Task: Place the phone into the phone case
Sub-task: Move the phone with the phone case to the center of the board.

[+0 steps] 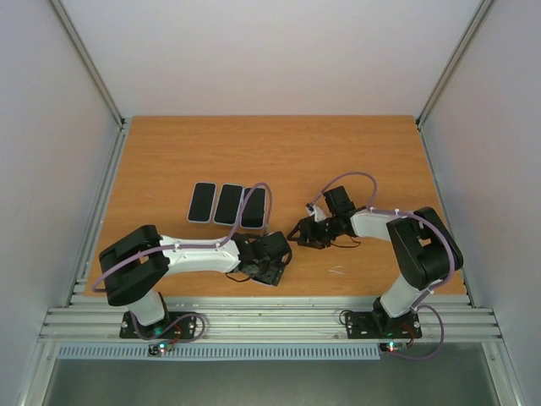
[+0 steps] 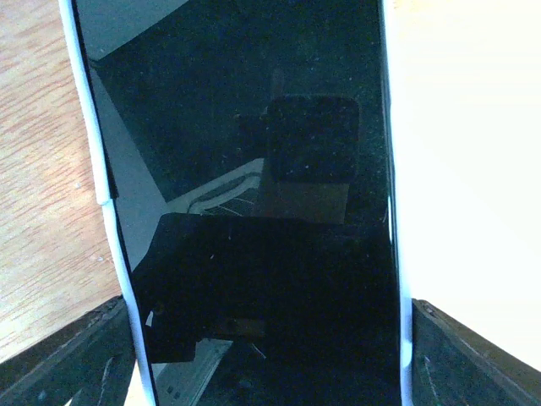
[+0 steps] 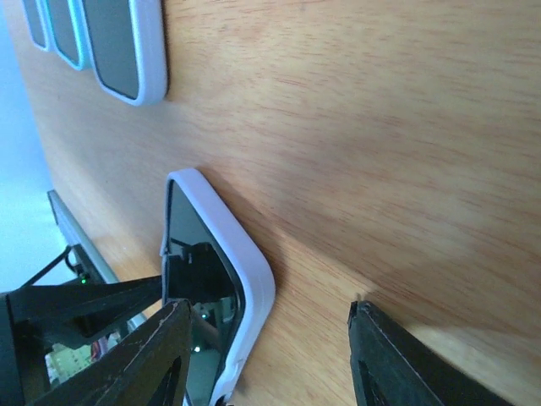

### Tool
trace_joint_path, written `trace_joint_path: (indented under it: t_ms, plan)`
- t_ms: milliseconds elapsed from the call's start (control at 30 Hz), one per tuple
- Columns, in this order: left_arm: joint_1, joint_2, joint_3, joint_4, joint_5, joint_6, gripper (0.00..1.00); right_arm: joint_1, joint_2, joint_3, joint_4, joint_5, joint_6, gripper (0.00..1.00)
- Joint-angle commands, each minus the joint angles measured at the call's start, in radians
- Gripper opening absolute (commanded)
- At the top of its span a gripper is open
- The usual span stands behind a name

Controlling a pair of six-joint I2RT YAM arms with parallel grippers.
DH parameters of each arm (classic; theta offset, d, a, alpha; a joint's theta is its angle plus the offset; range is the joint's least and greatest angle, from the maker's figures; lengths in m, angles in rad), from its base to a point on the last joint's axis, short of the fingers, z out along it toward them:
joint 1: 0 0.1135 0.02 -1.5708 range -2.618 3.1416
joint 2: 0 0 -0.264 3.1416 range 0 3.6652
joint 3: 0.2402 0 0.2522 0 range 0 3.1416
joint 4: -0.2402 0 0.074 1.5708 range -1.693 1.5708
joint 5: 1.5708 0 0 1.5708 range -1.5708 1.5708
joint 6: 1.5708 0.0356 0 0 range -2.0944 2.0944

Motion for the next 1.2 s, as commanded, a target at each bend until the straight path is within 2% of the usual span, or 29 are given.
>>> trace_joint_path:
  t_ms: [0,267,700,900,1167]
  plan:
    - [0.01,-0.016,-0.027,0.099,0.051,-0.02,0.72,-0.002,0.052,-0.001,0.083,-0.05,0.029,0.52]
    - [0.022,-0.028,-0.047,0.128,0.079,-0.028,0.71,0.009,0.125,0.002,0.143,-0.074,0.051,0.44]
    - [0.028,-0.026,-0.056,0.142,0.098,-0.037,0.71,0.029,0.136,0.005,0.11,-0.059,0.029,0.33]
    - [0.028,-0.022,-0.055,0.144,0.1,-0.037,0.71,0.045,0.13,0.02,0.075,-0.051,0.015,0.24]
    - [0.028,-0.013,-0.046,0.131,0.1,-0.036,0.71,0.078,0.072,0.058,-0.041,0.057,-0.034,0.09]
